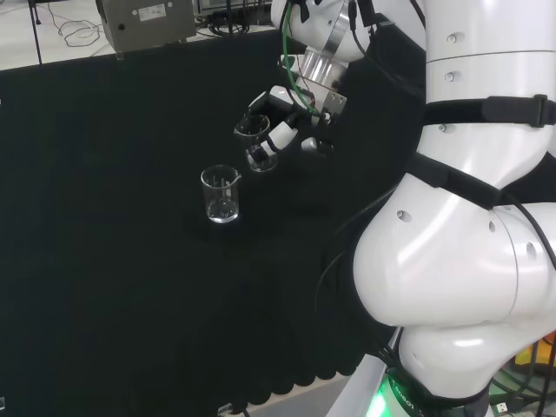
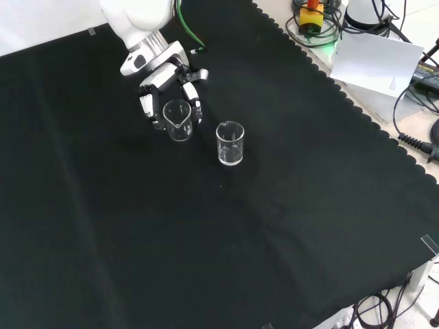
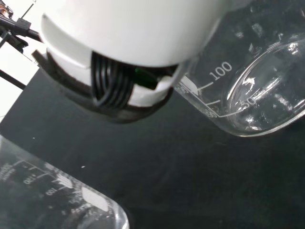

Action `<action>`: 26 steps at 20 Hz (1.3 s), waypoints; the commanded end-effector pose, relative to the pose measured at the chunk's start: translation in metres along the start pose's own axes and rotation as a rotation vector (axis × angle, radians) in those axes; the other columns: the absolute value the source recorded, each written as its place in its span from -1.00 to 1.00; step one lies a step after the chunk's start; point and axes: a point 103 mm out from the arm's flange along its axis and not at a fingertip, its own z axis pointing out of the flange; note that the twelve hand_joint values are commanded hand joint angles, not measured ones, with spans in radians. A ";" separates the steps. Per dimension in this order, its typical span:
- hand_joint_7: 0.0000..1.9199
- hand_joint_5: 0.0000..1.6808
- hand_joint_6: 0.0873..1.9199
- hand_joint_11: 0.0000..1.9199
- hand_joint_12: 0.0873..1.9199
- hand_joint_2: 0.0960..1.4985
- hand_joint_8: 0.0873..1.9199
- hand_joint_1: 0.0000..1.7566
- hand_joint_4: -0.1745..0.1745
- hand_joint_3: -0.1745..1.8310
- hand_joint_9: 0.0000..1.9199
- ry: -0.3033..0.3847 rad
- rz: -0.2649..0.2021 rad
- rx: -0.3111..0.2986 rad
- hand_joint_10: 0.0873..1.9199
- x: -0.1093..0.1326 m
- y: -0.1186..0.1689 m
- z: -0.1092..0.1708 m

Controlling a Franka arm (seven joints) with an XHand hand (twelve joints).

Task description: Place the beaker back on the table.

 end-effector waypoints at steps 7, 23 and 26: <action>0.45 0.49 -0.31 0.20 -0.31 -0.45 -0.36 0.65 -1.00 0.03 0.72 0.015 0.012 -0.021 -1.00 -0.009 0.000 0.013; 0.39 0.46 -0.24 0.18 -0.27 -0.41 -0.28 0.64 -1.00 0.01 0.71 -0.020 0.069 -0.074 -1.00 -0.023 -0.008 0.018; 0.38 0.45 -0.23 0.19 -0.26 -0.39 -0.27 0.64 -1.00 -0.01 0.70 -0.076 0.064 -0.048 -1.00 -0.015 -0.010 0.023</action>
